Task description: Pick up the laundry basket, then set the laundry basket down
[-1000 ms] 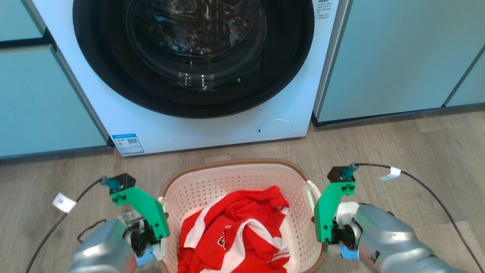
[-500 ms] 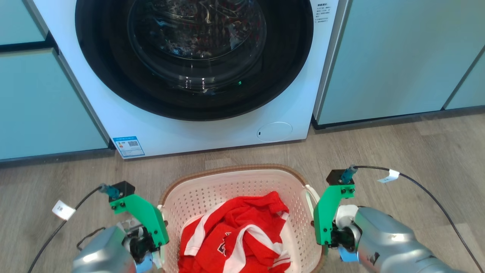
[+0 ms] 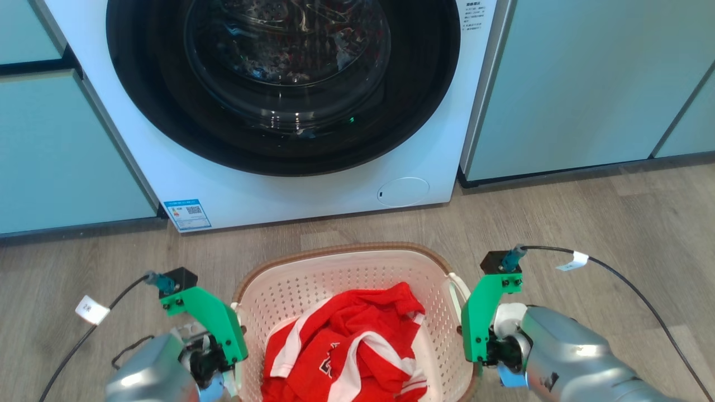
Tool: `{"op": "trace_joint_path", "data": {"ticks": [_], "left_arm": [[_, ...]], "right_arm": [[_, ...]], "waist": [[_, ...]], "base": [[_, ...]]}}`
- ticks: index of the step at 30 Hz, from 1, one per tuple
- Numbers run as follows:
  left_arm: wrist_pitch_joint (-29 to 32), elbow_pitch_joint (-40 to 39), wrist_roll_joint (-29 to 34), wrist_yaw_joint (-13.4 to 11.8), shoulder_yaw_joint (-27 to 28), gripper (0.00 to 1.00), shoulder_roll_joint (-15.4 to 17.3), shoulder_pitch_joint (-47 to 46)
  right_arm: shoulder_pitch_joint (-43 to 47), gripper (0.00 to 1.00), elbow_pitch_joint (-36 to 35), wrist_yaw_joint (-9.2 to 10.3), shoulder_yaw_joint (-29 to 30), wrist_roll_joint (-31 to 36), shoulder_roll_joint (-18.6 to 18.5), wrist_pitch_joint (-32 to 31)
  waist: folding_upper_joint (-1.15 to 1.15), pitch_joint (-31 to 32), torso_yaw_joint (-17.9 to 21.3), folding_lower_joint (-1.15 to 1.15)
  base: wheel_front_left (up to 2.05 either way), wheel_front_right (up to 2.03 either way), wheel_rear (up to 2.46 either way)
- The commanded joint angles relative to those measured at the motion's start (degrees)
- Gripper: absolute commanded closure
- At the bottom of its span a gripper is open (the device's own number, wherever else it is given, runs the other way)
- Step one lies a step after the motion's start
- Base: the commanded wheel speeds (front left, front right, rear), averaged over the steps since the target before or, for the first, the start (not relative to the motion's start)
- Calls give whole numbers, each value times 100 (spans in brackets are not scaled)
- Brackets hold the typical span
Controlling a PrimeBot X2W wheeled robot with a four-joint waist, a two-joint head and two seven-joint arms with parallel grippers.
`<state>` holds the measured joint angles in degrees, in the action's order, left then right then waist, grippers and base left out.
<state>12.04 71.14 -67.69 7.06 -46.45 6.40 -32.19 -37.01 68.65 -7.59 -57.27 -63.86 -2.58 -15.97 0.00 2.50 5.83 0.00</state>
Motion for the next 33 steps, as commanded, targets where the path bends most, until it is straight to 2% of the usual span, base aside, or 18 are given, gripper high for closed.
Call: {"op": "trace_joint_path", "data": {"ticks": [1, 23, 33], "left_arm": [[-64, -85, -71, 43, 144, 100, 255, -376], [-240, -53, -163, 43, -17, 100, 254, -423], [-645, -48, -142, 43, -71, 100, 232, -563]], "right_arm": [[-103, 100, -20, 10, -34, -40, -30, 74], [-193, 100, 23, 10, -288, -330, -30, 218], [-335, 100, 48, 10, -398, -345, -30, 542]], "waist": [[0, -1, -2, 0], [0, -85, -78, 0], [0, -526, -68, 0]], "base": [[0, 0, 0], [0, 0, 0], [0, 0, 0]]}}
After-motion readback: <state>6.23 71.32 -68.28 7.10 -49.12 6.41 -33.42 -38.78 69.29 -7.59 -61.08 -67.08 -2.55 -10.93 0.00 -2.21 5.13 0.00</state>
